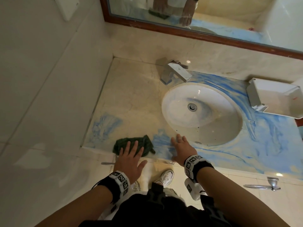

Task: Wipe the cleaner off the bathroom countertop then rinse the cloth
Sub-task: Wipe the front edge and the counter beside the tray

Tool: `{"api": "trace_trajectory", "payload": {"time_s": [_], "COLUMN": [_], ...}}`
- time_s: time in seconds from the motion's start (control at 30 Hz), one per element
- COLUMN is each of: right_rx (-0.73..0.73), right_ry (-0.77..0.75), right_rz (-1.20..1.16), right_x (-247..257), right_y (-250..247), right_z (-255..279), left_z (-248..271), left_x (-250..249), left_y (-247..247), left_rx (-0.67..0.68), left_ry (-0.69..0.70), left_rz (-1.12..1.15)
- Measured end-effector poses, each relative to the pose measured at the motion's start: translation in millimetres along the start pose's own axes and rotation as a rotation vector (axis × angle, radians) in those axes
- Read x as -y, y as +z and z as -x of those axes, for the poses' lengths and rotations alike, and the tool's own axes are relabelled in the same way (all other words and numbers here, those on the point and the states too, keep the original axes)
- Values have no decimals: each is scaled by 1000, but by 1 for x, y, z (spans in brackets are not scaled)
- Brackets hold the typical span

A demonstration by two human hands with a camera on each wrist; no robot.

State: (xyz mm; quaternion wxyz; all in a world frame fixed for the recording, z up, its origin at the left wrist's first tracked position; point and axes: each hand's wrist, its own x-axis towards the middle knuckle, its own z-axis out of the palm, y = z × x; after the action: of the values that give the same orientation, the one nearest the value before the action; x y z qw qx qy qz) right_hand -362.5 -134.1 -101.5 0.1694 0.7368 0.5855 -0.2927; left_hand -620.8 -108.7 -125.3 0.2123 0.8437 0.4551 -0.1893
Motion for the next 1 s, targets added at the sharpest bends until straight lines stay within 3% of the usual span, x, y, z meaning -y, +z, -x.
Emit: {"api": "trace_trajectory", "payload": {"time_s": [0.1,0.23,0.37,0.5,0.63,0.83,1.0], "right_rx": [0,4,-4,4,29,-38,-30], "right_ry": [4,6,5,9,25,32,0], "right_rz": [-10,-14,-8,-1,14,103,56], "right_x": [-2,-2,-1,-1,3,31,65], "right_y": [1,1,2,2,-2,-21,-27], "right_z": [0,0,-2,-2,-1,-12,-28], "left_z": [5,18,13,7,9,13,9], "left_x": [23,66,48,6,13,84,60], "left_y": [-1,-6,-9,1,6,-6,-11], "left_rx": [-47,-73,-73,-22,-23,-101,-81], "left_ry": [8,-168,-264,-56,6,-248,-295], "left_rz": [-5,79,139,26,6,131,172]}}
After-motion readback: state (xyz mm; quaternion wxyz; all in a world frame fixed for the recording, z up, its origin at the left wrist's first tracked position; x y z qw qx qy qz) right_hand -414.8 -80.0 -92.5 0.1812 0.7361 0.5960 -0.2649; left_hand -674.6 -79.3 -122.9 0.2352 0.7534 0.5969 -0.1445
